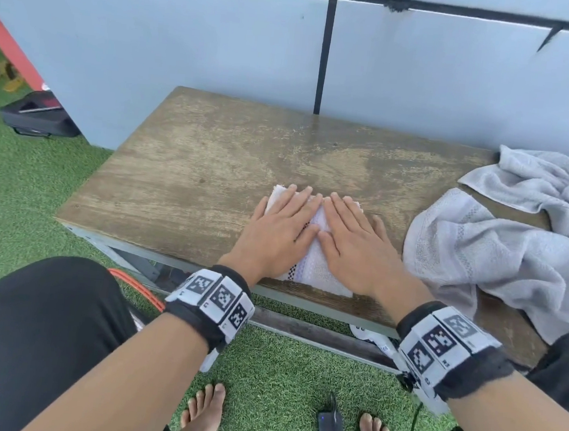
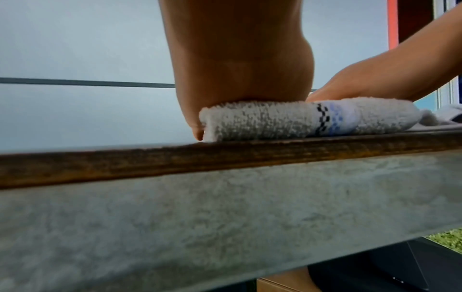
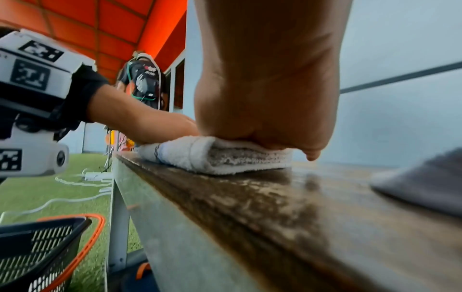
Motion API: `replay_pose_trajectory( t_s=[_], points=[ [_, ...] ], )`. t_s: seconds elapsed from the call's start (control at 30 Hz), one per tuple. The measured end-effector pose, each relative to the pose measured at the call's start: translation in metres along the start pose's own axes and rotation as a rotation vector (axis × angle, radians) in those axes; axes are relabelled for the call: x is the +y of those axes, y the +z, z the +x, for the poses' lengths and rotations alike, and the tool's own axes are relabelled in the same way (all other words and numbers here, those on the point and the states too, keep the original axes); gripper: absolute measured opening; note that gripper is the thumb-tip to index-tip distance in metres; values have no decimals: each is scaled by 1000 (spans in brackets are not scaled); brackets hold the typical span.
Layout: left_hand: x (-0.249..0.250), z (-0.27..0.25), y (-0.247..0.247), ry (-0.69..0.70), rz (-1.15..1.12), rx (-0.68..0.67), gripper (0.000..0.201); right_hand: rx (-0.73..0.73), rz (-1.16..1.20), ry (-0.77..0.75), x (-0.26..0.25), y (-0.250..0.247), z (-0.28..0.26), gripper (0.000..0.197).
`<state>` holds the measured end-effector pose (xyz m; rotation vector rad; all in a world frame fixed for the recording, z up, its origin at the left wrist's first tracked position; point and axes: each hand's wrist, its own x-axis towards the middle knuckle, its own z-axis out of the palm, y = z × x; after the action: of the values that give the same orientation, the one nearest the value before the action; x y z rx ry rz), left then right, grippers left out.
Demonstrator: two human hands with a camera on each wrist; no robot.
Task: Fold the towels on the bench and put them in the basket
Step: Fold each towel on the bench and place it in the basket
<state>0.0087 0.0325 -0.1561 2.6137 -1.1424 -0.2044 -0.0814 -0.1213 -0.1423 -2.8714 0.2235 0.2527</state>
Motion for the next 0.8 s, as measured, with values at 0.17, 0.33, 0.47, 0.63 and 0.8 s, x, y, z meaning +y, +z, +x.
replay_pose_trajectory(
  t_s=[0.17, 0.33, 0.47, 0.63, 0.8],
  points=[
    [-1, 2, -2, -71, -12, 8, 55, 0, -40, 31, -3, -1, 1, 63],
    [-7, -1, -8, -151, -43, 111, 59, 113, -161, 56, -2, -5, 0, 69],
    [-10, -10, -13, -54, -64, 191, 61, 148, -297, 212, -3, -21, -5, 64],
    [-16, -25, -4, -138, -63, 197, 73, 151, -186, 228, -2, -28, -13, 55],
    [-18, -31, -15, -370, -16, 216, 81, 69, -110, 182, -7, -22, -16, 55]
  ],
)
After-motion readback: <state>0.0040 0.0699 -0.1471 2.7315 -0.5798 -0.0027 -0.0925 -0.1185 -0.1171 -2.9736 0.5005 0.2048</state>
